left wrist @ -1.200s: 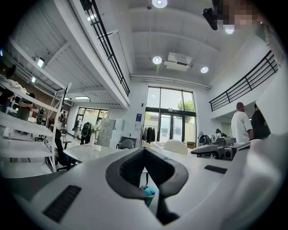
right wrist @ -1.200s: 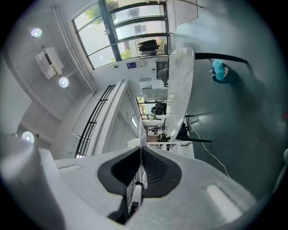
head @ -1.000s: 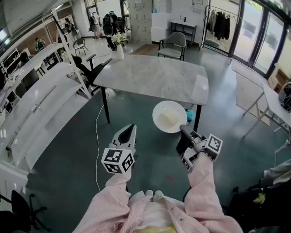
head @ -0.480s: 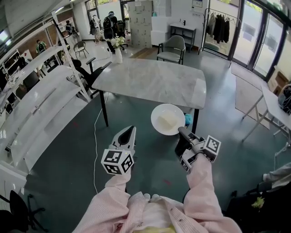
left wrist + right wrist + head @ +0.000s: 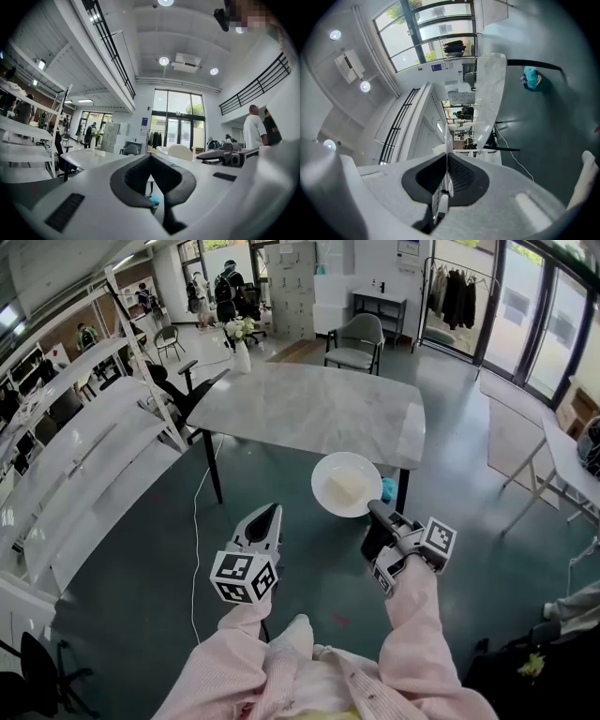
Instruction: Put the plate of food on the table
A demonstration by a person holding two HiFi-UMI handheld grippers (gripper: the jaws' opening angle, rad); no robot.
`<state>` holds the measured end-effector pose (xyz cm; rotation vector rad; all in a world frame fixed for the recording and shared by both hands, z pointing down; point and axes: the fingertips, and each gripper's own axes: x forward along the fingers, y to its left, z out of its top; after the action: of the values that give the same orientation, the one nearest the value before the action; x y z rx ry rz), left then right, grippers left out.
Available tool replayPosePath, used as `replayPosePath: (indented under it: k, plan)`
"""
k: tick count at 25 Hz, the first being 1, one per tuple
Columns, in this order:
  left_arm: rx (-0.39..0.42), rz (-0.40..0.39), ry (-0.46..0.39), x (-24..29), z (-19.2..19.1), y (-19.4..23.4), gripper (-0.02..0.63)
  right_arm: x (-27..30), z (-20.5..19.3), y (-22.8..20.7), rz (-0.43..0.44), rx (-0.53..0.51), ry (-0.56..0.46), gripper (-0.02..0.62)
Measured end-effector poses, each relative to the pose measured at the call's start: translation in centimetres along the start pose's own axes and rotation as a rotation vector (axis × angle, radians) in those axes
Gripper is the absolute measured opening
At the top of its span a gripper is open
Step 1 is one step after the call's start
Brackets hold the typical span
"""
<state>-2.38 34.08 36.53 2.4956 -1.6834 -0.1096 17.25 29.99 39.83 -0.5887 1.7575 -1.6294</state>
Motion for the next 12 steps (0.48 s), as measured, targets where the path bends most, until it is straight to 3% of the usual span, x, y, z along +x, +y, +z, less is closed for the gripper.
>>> replayPosePath:
  k: [7, 12]
  plan:
    - [-0.008, -0.001, 0.018, 3.7, -1.0, 1.6, -0.008, 2.6, 2.3, -1.8, -0.008, 0.016, 0.002, 0.015]
    - [-0.021, 0.007, 0.033, 7.3, -1.1, 5.1, -0.008, 7.0, 4.2, -3.0, -0.013, 0.022, 0.012, 0.015]
